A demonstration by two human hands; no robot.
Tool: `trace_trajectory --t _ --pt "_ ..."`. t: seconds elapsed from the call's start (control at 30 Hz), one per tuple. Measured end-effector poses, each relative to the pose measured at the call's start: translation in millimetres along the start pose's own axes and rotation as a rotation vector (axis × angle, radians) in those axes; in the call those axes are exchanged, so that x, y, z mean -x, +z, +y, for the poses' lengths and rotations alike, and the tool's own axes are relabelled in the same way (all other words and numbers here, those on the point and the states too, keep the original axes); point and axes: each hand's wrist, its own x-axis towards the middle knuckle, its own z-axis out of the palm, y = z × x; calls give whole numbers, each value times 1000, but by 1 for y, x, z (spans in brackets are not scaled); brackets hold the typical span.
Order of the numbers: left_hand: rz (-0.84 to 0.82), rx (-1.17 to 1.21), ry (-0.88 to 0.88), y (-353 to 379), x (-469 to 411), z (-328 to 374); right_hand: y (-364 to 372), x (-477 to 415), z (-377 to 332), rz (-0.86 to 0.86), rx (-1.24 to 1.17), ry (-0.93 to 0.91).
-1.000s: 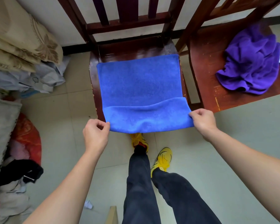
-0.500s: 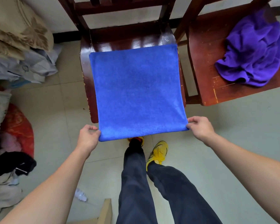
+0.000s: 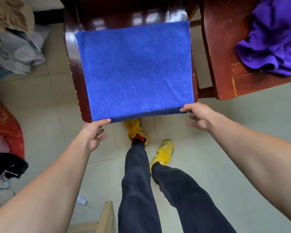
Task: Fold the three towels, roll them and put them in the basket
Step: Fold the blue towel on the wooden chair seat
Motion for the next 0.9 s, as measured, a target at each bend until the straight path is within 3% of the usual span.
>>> trace_trajectory --t 0.13,0.27,0.53,0.63,0.8,0.9 --pt "-8 4 39 0 -8 -11 0 -11 10 -10 49 34" --pt "58 -72 162 4 -7 -12 4 -13 24 49 189 -76" --pt "-152 192 6 -13 26 -37 -17 8 63 -54 -202 21" --pt "-92 184 -19 -17 47 -52 -23 32 72 52 -177 15" --pt "247 45 74 -16 89 -47 -31 71 63 273 -34 -189" --pt "283 55 141 -16 106 -23 -31 89 37 297 -46 -294"
